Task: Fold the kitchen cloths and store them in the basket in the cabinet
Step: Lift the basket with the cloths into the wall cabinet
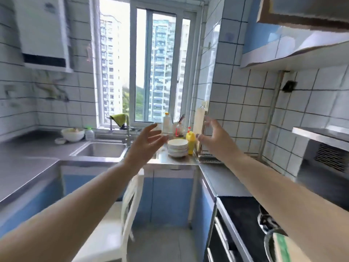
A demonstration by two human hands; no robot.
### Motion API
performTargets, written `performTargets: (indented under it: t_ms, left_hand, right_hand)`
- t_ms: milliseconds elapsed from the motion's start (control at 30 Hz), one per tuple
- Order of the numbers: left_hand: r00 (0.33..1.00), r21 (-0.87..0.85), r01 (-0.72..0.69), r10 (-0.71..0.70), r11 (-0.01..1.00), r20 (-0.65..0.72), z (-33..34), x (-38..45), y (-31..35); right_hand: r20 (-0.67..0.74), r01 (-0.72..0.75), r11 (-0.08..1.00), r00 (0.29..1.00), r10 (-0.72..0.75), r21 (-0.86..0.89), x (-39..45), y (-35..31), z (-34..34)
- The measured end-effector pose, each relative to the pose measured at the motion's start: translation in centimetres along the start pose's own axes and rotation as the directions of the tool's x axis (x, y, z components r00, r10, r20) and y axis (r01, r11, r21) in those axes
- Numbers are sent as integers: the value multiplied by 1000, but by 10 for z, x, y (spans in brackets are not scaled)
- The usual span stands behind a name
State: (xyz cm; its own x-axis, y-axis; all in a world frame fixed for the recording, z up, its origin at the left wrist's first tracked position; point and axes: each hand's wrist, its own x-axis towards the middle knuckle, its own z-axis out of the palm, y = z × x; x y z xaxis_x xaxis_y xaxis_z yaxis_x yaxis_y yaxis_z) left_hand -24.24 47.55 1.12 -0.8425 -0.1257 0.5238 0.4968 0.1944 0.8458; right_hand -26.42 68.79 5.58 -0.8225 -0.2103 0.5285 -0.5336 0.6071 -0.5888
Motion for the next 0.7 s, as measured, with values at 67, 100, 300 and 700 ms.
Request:
performTargets:
  t_ms: [67,100,300,700]
  left_hand:
    - [999,91,20,-16,996,-40,-40,-21,-7]
    - [997,130,46,-37,990,-70,-67,-35,-11]
    - [956,266,208,-139,941,-257,-207,-115,-20]
    - [735,286,513,-242,809,-634,-495,-234,-46]
  right_hand:
    - [87,6,998,996,-11,57,-4,-11,37]
    - [140,9,997,990,-20,77,-8,-21,61]
    - [345,39,981,933,-103,188,-23,-85,185]
    - [548,29,931,801,-239,363,-76,-280,439]
